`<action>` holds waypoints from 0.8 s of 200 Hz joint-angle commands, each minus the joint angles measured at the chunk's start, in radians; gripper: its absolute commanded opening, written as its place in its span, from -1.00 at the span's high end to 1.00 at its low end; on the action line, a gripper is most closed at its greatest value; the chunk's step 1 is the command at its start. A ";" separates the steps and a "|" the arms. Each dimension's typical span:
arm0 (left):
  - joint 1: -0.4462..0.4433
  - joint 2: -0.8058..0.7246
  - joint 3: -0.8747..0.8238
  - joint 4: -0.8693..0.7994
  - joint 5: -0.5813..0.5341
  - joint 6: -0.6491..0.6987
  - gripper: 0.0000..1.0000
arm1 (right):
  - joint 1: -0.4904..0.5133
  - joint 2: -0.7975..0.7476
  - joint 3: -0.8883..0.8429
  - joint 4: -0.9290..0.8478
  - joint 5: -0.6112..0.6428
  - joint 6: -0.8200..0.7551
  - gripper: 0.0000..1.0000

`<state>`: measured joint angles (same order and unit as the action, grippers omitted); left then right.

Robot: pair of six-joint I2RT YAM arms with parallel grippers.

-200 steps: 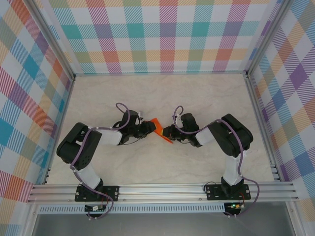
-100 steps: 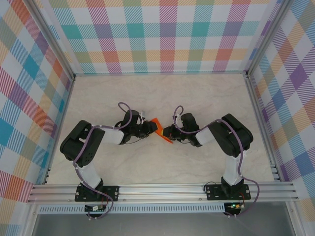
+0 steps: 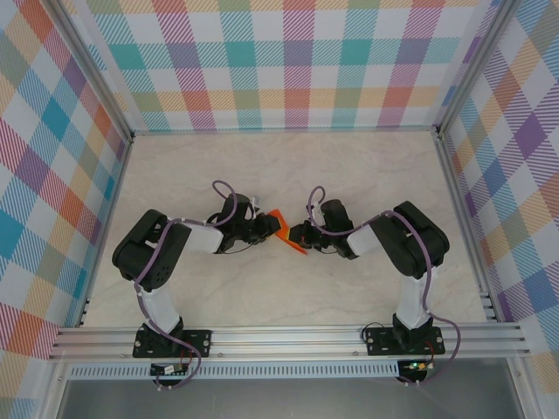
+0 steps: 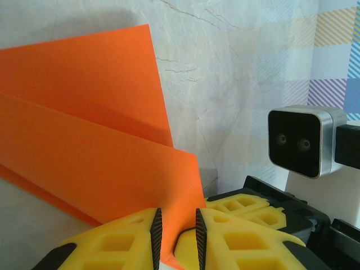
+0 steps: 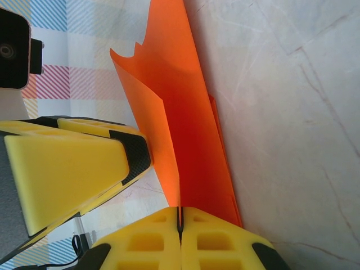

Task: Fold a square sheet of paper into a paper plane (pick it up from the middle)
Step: Fold the wing for the fifth time at the center of the table.

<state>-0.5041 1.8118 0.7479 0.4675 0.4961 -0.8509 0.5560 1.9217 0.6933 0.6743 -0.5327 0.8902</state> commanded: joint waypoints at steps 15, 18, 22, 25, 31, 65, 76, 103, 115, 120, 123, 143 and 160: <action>-0.017 0.024 0.028 -0.030 -0.011 0.021 0.54 | -0.005 0.043 -0.003 -0.097 0.019 -0.011 0.89; -0.017 0.024 0.027 -0.031 -0.011 0.021 0.54 | -0.005 0.044 -0.003 -0.099 0.019 -0.011 0.89; -0.017 0.026 0.029 -0.033 -0.012 0.021 0.54 | -0.005 0.043 -0.003 -0.101 0.019 -0.011 0.89; -0.017 0.028 0.030 -0.034 -0.011 0.022 0.54 | -0.005 0.043 -0.002 -0.102 0.019 -0.012 0.89; -0.017 0.032 0.033 -0.038 -0.012 0.024 0.55 | -0.005 0.045 0.000 -0.103 0.019 -0.013 0.89; -0.017 0.053 0.039 -0.042 -0.014 0.023 0.56 | -0.005 0.045 0.004 -0.114 0.021 -0.014 0.90; -0.017 0.056 0.041 -0.042 -0.013 0.025 0.57 | -0.005 0.045 0.003 -0.115 0.019 -0.014 0.90; -0.017 0.060 0.048 -0.063 -0.020 0.028 0.58 | -0.005 0.045 0.006 -0.124 0.020 -0.016 0.89; -0.017 0.059 0.053 -0.079 -0.026 0.032 0.59 | -0.004 0.045 0.006 -0.127 0.019 -0.017 0.89; -0.017 0.060 0.057 -0.088 -0.028 0.033 0.59 | -0.005 0.045 0.009 -0.128 0.017 -0.017 0.89; -0.017 0.060 0.058 -0.095 -0.030 0.035 0.59 | -0.005 0.044 0.008 -0.130 0.017 -0.017 0.89; -0.017 0.066 0.069 -0.134 -0.042 0.041 0.61 | -0.005 0.037 0.015 -0.145 0.012 -0.019 0.86; -0.017 0.075 0.077 -0.158 -0.048 0.041 0.62 | -0.005 0.023 0.023 -0.158 0.003 -0.023 0.81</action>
<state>-0.5083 1.8553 0.8017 0.3859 0.4793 -0.8364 0.5560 1.9217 0.7147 0.6281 -0.5457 0.8902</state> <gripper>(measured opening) 0.195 0.082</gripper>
